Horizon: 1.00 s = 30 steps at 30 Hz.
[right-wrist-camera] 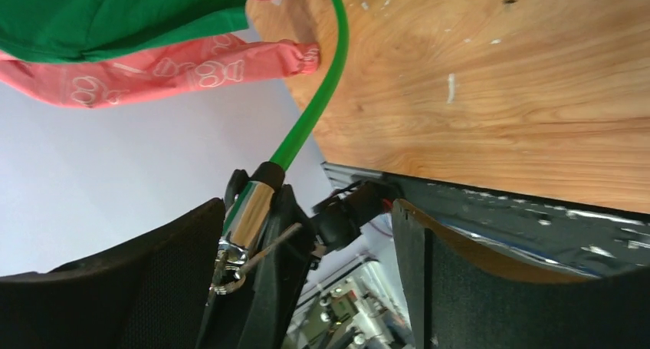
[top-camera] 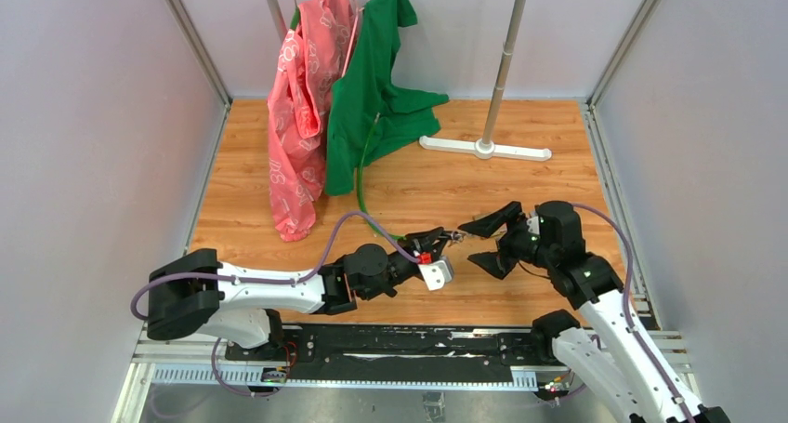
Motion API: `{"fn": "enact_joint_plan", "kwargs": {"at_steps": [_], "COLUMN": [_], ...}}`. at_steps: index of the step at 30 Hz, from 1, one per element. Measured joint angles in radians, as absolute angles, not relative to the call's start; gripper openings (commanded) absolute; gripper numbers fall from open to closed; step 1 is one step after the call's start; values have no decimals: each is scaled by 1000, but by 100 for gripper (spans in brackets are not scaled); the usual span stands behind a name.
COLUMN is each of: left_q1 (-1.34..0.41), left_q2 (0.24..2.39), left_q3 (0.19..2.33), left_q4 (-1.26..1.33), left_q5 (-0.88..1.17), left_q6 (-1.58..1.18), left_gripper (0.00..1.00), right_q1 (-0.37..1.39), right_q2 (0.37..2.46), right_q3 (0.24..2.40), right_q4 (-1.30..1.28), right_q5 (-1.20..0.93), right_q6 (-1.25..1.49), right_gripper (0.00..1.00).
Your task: Unlock with the key
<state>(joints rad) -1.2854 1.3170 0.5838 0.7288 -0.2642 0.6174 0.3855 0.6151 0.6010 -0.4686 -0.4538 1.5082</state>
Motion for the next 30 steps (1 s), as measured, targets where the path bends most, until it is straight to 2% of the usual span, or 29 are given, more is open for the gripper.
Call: {"fn": "enact_joint_plan", "kwargs": {"at_steps": [6,11,15,23,30], "left_q1": [-1286,-1286,-1286,-1286,-1286], "left_q2": [1317,1317,1317,1317,1313], "left_q3": [582,571,554,542,524], "left_q4": [704,696,682,650,639], "left_q5": [-231,-205,-179,-133,-33], "left_q6": [614,605,588,565,556], "left_gripper": [0,0,0,0,0], "right_q1": [285,272,272,271,271], "right_q2": [649,730,778,853,867], "right_q3": [706,912,994,1018,957], "right_q4": [-631,-810,-917,-991,-891], "right_q5": [-498,-450,-408,-430,-562], "right_q6": [1205,913,737,571,570], "right_gripper": [85,84,84,84,81]}}
